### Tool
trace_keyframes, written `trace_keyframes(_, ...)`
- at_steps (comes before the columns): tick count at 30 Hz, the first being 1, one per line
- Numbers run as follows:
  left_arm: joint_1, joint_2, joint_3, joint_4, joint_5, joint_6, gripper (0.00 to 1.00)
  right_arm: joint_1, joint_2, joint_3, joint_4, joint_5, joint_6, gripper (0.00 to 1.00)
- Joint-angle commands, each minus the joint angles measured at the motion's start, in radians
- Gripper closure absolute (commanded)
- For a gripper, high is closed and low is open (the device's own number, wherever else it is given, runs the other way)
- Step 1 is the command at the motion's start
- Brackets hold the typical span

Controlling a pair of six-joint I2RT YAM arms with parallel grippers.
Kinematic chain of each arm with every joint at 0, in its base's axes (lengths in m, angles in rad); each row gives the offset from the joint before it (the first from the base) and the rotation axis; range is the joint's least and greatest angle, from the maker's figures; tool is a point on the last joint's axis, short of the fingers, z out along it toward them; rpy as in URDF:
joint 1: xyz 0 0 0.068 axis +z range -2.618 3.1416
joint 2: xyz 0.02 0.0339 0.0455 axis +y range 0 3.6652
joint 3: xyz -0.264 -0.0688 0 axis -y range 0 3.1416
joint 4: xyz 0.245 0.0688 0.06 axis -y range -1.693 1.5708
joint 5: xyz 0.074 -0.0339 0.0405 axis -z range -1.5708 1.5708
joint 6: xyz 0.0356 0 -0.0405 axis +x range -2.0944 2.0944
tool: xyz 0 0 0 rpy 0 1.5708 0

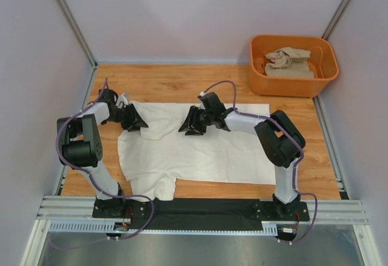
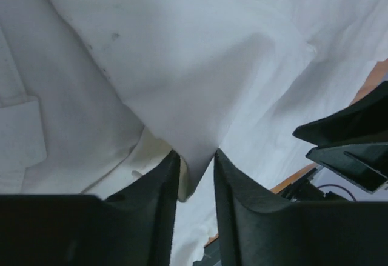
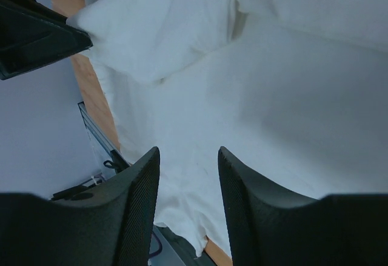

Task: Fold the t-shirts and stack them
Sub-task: Fold the tshirt

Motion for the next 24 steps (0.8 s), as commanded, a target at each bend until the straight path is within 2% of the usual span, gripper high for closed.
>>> trace_keyframes(1, -0.006, -0.046, 0.033, -0.036, 0.077, -0.02, 0.68, 0.02, 0.028, 0.063, 0.121, -0.03, 0.077, 0.54)
trace_keyframes(2, -0.006, -0.066, 0.025, -0.029, 0.095, -0.039, 0.8, 0.027, 0.043, 0.068, 0.124, -0.033, 0.079, 0.53)
trace_keyframes(3, -0.006, -0.107, 0.012, -0.012, 0.101, -0.059, 0.83, 0.031, 0.051, 0.072, 0.129, -0.033, 0.082, 0.52)
trace_keyframes(7, -0.004, -0.155, 0.011, 0.037, 0.123, -0.187, 0.84, 0.06, 0.098, 0.091, 0.187, -0.044, 0.126, 0.47)
trace_keyframes(13, -0.003, -0.095, 0.08, 0.096, 0.173, -0.301, 0.92, 0.091, 0.16, 0.109, 0.274, -0.006, 0.261, 0.44)
trace_keyframes(16, -0.003, -0.086, 0.088, 0.117, 0.2, -0.342, 0.94, 0.102, 0.177, 0.075, 0.365, 0.02, 0.367, 0.46)
trace_keyframes(19, -0.001, -0.097, 0.082, 0.131, 0.189, -0.356, 0.95, 0.112, 0.192, 0.084, 0.367, 0.049, 0.395, 0.48)
trace_keyframes(24, 0.006, -0.077, 0.088, 0.151, 0.193, -0.372, 0.98, 0.114, 0.229, 0.101, 0.379, 0.089, 0.421, 0.58)
